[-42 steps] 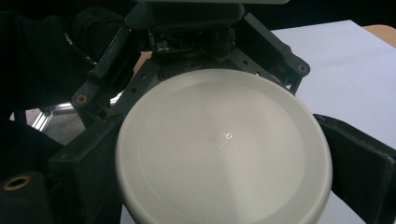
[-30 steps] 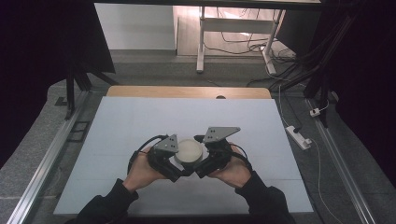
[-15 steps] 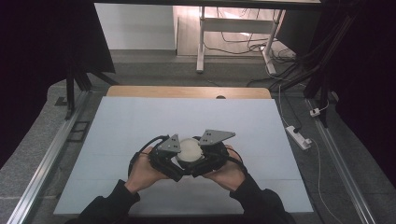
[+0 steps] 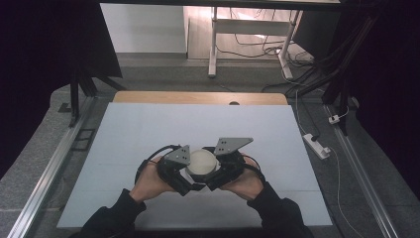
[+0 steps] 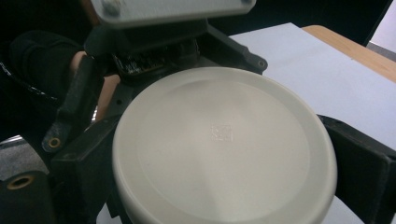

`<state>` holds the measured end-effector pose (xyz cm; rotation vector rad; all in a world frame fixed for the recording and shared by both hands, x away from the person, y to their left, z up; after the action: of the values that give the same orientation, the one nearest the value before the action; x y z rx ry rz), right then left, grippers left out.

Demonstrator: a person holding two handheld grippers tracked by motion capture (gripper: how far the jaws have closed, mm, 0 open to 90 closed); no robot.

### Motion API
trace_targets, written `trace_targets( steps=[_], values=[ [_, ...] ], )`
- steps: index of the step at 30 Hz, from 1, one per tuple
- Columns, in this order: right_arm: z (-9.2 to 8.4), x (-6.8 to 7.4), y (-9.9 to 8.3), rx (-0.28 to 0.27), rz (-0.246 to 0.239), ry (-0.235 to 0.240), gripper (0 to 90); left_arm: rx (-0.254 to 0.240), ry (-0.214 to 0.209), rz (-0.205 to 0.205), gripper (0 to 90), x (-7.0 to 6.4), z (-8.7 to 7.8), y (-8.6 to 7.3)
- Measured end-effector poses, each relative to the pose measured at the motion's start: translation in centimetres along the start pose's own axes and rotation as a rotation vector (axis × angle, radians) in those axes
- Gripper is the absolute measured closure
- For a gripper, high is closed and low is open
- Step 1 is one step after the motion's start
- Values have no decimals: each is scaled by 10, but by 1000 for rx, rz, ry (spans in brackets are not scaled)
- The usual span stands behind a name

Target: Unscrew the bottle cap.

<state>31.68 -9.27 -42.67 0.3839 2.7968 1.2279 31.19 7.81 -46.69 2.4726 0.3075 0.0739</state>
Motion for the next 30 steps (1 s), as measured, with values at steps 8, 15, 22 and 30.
trace_targets(
  steps=[8, 15, 22, 30],
  values=[
    [-5, -2, 1, -9, 9, -15, 72, 0, 11, -20, 76, 3, 1, -2],
    [-7, -3, 1, -5, 14, -32, 72, -4, 28, -42, 76, 7, -1, -5],
    [-10, -3, 1, -8, 16, -40, 72, -6, 42, -61, 76, 12, -2, -8],
    [-14, -3, -2, -7, 25, -49, 72, -4, 57, -90, 76, 17, -3, -11]
  ],
)
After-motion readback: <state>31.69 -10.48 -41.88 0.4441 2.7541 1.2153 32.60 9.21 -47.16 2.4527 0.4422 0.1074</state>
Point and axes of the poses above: each handheld gripper's, and its own axes: z roughly forward along the jaws, y roughly out of its top, x roughly to its left, the point moved 2 cm from there along z, roughly forward along the jaws, and after that the axes turned 14 degrees about x, right-handed, at the moved point
